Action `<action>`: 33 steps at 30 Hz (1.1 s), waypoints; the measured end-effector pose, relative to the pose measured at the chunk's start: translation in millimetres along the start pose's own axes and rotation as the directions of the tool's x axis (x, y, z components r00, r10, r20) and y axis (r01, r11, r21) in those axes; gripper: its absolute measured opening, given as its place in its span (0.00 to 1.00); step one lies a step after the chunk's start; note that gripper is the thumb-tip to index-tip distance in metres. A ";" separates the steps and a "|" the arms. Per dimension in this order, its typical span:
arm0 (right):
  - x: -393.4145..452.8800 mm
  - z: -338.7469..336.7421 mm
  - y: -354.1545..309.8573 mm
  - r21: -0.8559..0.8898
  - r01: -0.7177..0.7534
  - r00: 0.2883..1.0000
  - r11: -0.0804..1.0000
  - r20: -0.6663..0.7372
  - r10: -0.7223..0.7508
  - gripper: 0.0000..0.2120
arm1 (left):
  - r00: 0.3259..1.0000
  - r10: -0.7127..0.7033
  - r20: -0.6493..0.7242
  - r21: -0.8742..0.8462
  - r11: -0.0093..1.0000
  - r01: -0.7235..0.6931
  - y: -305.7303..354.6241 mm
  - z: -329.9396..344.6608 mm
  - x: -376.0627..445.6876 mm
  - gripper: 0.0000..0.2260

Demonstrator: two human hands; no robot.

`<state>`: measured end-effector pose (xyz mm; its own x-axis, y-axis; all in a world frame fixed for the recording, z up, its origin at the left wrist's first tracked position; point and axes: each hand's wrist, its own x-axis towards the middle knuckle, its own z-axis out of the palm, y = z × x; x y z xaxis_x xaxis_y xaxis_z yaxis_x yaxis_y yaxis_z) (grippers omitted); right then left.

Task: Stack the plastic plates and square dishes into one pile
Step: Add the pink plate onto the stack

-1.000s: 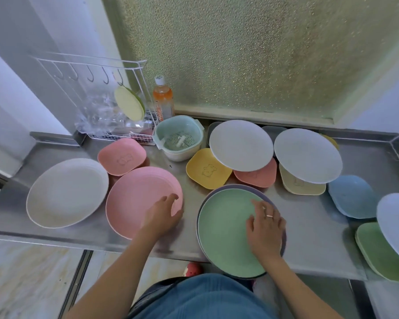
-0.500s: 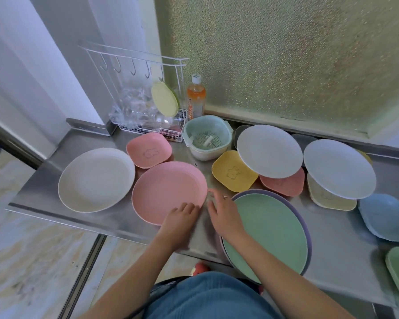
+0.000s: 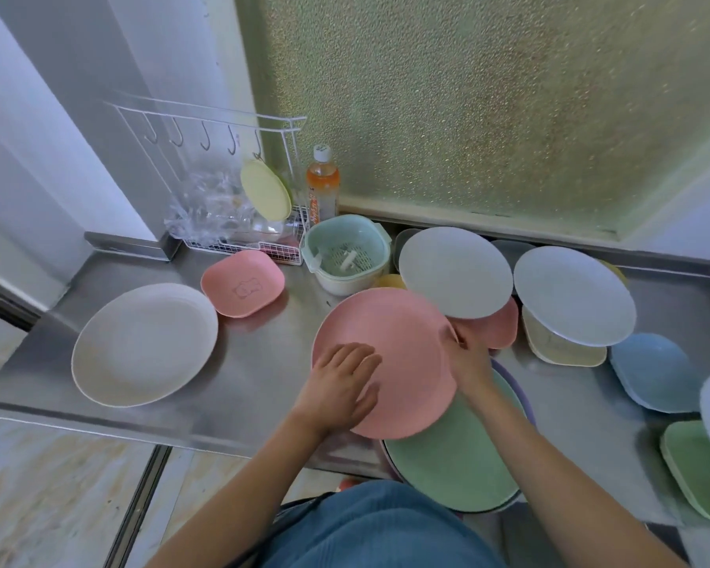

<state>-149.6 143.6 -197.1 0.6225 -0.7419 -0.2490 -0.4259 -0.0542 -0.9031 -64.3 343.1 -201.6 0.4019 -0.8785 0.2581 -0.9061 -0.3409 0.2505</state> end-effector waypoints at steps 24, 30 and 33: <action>0.3 -108.0 97.5 -0.904 0.234 0.972 0.357 0.207 -0.112 0.19 | 0.846 -0.395 0.358 -0.102 0.884 0.456 45.1 74.4 22.4 0.28; 15.5 -115.5 95.0 -0.859 0.367 0.930 0.356 0.328 -0.166 0.20 | 0.791 -0.527 0.310 -0.082 0.814 0.575 54.5 82.4 18.9 0.27; 15.2 -119.3 96.3 -0.834 0.388 0.922 0.393 0.344 -0.179 0.17 | 0.758 -0.569 0.319 -0.050 0.789 0.613 57.0 82.5 21.0 0.27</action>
<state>-259.5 47.4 -246.2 0.8760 -0.4441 -0.1882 -0.4735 -0.8662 -0.1600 -118.4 277.6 -258.9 0.7778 -0.5790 -0.2445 -0.4619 -0.7904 0.4025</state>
